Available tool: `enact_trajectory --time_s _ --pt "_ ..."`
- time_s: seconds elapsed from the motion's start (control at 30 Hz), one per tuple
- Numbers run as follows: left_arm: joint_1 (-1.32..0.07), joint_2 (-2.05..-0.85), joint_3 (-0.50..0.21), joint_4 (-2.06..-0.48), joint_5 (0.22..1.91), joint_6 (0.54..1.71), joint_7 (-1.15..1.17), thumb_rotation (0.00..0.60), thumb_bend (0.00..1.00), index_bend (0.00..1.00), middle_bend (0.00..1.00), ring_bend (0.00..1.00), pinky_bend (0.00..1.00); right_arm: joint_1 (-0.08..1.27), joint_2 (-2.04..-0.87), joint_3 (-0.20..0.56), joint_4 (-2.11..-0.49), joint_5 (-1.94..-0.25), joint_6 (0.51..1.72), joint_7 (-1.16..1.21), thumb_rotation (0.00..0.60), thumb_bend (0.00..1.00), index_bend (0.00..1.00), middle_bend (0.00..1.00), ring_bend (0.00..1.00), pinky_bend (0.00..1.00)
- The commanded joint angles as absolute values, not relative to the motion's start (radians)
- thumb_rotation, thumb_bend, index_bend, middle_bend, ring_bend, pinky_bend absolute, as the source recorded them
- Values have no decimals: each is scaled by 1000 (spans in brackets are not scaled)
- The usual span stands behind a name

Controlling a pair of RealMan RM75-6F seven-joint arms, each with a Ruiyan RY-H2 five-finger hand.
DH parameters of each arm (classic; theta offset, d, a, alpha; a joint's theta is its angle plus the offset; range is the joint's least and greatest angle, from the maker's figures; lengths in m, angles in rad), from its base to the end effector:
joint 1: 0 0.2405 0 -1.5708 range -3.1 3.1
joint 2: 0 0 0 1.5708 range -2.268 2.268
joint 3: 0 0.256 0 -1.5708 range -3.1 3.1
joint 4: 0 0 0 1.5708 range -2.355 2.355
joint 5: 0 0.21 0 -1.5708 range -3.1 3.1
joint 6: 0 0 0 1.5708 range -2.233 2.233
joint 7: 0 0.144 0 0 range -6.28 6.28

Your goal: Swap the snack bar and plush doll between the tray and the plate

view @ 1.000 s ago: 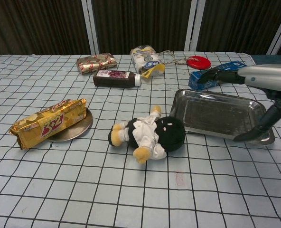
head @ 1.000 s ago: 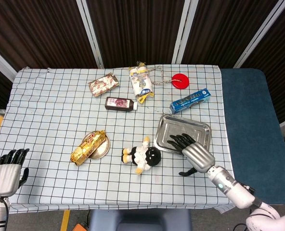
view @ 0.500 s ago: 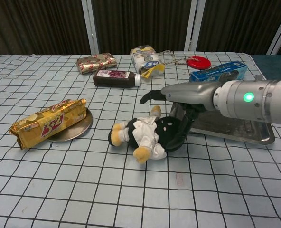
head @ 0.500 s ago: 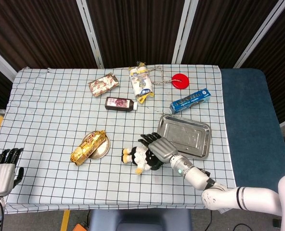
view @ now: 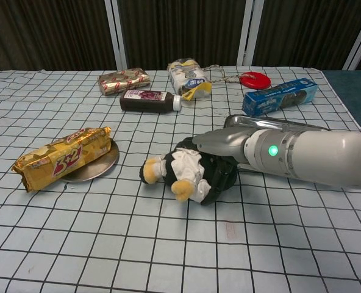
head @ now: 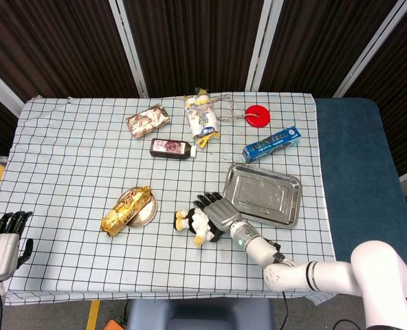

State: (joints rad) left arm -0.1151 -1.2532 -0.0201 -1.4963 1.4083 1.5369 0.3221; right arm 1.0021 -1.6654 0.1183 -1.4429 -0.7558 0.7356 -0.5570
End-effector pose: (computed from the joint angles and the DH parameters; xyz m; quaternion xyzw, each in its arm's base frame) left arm -0.3268 0.1850 0.1335 -0.6198 -0.3020 -0.2897 0.6639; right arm -0.0955 -0.3385 -0.0880 0.8287 -0.3825 0.2526 0.3212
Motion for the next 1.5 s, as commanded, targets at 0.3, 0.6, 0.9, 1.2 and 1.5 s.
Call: enact_trajectory --time_s 0.3,0.6,0.9,1.2,1.5 --pt "-110 -1255 -23 -1501 1421 1524 328 600 478 184 191 156 247 876 -1689 136 -1447 -1108 1036 -363 600 227 886 666 671 361" --pt "-105 -1257 -25 -1504 1436 1524 336 600 477 184 191 156 247 740 -1490 136 -1616 -1158 1223 -399 600 229 891 671 677 366" --pt "-104 -1264 -19 -1505 1453 1516 347 600 477 187 193 156 247 669 -1398 148 -1527 -1091 1153 -268 600 229 878 671 656 367" --pt "-102 -1264 -26 -1504 1448 1506 341 600 478 186 193 156 247 680 -1341 143 -1505 -1040 975 -203 600 229 518 267 153 69" --pt "-100 -1269 -28 -1502 1452 1504 346 600 479 187 194 156 247 666 -1239 115 -1615 -982 952 -311 600 150 11 0 0 0"
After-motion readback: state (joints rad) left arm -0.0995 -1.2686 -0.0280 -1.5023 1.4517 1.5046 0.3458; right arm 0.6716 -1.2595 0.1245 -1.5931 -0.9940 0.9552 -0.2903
